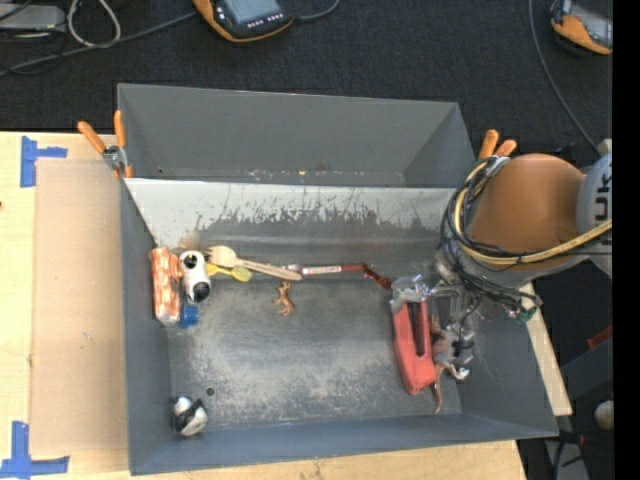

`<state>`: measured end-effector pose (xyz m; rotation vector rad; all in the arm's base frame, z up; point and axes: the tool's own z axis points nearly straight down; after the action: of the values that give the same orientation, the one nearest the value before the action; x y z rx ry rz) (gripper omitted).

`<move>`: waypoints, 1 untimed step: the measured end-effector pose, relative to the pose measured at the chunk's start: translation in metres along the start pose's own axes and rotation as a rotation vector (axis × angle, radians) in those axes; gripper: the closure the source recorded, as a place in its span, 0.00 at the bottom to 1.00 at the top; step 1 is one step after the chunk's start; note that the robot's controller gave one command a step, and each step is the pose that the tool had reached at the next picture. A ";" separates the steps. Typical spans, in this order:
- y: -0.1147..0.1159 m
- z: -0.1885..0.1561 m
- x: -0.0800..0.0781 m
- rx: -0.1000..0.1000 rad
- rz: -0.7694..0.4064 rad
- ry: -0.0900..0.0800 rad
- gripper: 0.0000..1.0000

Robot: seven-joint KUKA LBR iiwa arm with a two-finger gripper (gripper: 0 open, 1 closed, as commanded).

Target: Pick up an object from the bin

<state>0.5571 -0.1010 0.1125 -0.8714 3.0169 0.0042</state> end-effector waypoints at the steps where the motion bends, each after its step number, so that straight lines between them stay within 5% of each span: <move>1: 0.020 -0.011 -0.005 0.000 -0.127 -0.001 0.00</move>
Offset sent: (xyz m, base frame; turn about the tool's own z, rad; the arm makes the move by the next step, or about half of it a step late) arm -0.0040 -0.0005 -0.0005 -0.4143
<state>0.5506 -0.0815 0.1235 -1.0613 2.9545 0.0050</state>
